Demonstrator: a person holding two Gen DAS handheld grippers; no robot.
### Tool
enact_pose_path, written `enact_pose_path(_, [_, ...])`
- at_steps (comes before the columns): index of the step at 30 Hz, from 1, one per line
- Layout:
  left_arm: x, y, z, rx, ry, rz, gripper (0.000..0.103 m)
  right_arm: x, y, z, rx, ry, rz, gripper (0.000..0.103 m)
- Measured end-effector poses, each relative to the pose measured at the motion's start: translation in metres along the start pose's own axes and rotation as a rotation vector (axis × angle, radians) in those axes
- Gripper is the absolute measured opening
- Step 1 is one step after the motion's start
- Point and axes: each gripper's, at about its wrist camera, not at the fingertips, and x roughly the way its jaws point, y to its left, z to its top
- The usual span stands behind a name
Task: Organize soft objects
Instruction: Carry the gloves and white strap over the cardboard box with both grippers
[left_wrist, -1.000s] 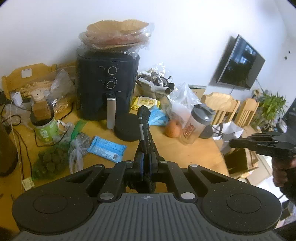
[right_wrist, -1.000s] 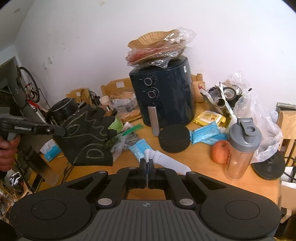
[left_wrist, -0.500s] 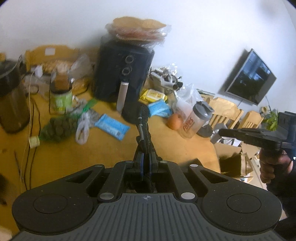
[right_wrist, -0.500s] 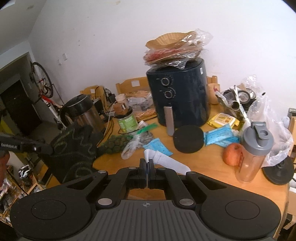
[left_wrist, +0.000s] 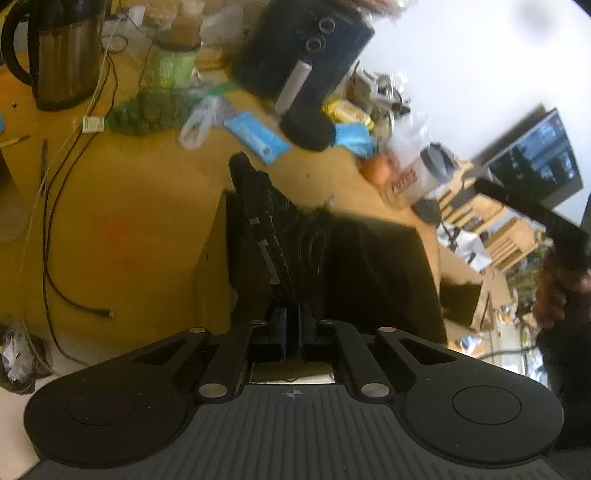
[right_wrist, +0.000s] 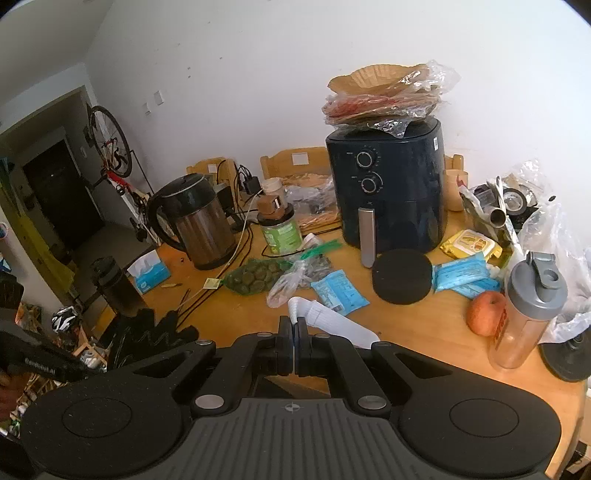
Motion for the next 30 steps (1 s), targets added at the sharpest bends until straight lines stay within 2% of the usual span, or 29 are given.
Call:
enact_pose_path(4, [0.002,-0.002,-0.009,0.027,0.052,0.010,0.006,-0.001,0.002,-0.002,-0.005,0.004,0.008,0.003])
enact_pose_path(8, [0.002,-0.008,-0.016,0.129,0.079,0.072,0.009,-0.001,0.004,-0.004,-0.008,0.009,0.018,0.003])
enact_pose_path(10, [0.001,-0.012,-0.017,0.170,0.091,0.097,0.020,-0.001,0.004,-0.005,-0.010,0.011,0.020,0.003])
enact_pose_path(11, [-0.001,-0.014,-0.017,0.189,0.100,0.103,0.031,-0.001,0.004,-0.006,-0.010,0.012,0.020,0.003])
enact_pose_path(12, [-0.003,-0.015,-0.017,0.206,0.099,0.107,0.038,-0.001,0.005,-0.007,-0.009,0.012,0.020,0.003])
enact_pose_path(14, [-0.012,-0.018,-0.017,0.235,0.073,0.112,0.042,-0.003,0.005,-0.008,-0.007,0.013,0.023,0.003])
enact_pose_path(19, [-0.034,-0.024,-0.008,0.259,-0.017,0.091,0.042,-0.004,0.007,-0.012,-0.001,0.018,0.033,0.003])
enact_pose_path(22, [-0.032,-0.029,0.001,0.280,-0.062,0.109,0.042,-0.003,0.009,-0.015,0.004,0.022,0.039,0.003])
enact_pose_path(28, [0.011,-0.041,0.011,0.415,-0.024,0.194,0.041,-0.003,0.015,-0.017,0.003,0.024,0.049,0.003])
enact_pose_path(30, [0.026,-0.040,0.012,0.444,0.003,0.189,0.034,-0.004,0.017,-0.017,0.000,0.024,0.049,0.003])
